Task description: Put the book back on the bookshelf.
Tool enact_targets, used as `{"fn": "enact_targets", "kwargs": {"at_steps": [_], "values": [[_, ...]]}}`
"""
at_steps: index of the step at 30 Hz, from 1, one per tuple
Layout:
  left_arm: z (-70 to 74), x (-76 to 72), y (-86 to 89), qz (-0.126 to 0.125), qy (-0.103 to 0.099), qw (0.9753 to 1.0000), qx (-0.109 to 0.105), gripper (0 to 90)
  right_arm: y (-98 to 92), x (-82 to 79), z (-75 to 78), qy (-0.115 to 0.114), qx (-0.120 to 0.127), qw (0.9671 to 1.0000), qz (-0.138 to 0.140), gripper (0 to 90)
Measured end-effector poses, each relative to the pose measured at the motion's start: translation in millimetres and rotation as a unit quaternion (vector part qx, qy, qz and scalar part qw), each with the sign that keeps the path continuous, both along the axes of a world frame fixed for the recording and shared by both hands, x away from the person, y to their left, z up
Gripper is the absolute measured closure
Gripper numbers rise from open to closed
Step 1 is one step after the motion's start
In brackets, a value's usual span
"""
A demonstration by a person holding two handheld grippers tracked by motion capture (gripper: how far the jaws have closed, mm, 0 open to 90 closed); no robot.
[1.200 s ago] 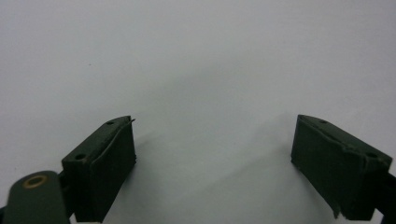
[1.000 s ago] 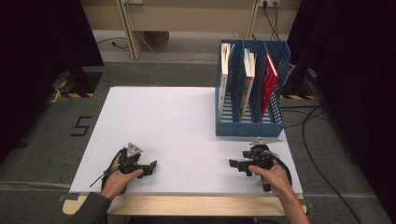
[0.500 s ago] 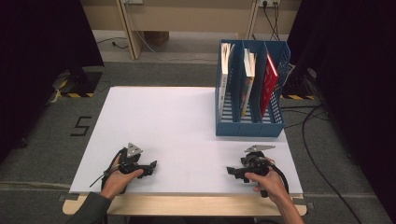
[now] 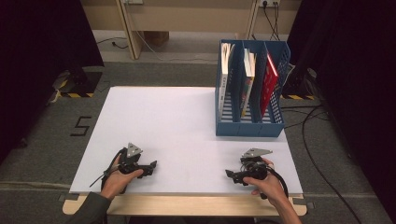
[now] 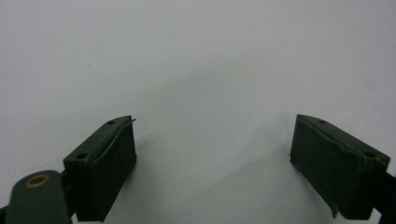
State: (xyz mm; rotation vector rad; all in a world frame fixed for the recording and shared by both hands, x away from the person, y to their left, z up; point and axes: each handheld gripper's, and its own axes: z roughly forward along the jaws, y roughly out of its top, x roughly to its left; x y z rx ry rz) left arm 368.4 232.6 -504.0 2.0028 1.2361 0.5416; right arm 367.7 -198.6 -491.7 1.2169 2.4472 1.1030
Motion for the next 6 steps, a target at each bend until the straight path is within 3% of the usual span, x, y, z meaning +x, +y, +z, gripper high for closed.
{"fn": "enact_targets", "kwargs": {"at_steps": [6], "values": [[0.0,0.0,0.1,-0.001,0.000,1.0000,0.000,13.3,0.4,-2.1,-1.5,-0.008,0.001,1.0000,-0.002,15.3]]}}
